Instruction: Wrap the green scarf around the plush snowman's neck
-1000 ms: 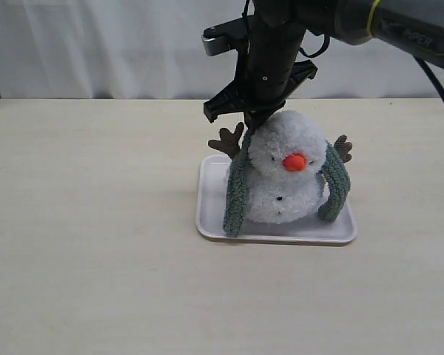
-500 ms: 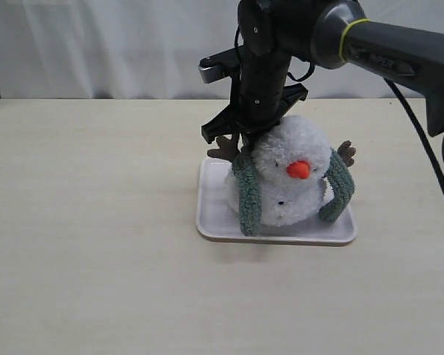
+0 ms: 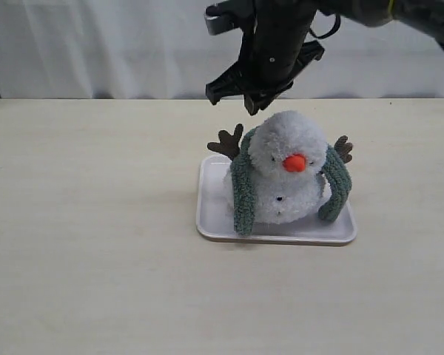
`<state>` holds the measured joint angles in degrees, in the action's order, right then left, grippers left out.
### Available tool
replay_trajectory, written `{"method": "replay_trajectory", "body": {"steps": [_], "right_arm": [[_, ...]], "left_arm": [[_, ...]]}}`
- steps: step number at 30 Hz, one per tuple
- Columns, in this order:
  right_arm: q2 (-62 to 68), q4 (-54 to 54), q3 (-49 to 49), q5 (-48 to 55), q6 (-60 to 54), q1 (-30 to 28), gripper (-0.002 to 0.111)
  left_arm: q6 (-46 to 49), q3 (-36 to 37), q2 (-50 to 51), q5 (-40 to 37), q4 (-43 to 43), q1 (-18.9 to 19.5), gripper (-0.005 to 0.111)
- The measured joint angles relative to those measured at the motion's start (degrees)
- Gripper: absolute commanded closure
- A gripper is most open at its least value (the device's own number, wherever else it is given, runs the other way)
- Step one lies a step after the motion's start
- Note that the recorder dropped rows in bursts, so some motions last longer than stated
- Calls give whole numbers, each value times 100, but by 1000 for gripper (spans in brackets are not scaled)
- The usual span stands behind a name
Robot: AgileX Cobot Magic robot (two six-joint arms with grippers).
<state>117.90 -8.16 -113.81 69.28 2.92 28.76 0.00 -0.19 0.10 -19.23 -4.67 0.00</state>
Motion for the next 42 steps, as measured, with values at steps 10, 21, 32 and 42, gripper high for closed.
{"method": "replay_trajectory", "body": {"steps": [10, 21, 32, 42], "right_arm": [[-970, -529, 395, 0, -31, -30, 71], [-2104, -425, 2479, -288, -31, -876, 71], [-2435, -260, 4815, -1758, -193, -1194, 59], [-2073, -260, 5078, -2888, -205, -1194, 49]], "left_arm": [[0, 0, 0, 0, 0, 0, 107], [0, 0, 0, 0, 0, 0, 107], [0, 0, 0, 0, 0, 0, 107], [0, 0, 0, 0, 0, 0, 107]]}}
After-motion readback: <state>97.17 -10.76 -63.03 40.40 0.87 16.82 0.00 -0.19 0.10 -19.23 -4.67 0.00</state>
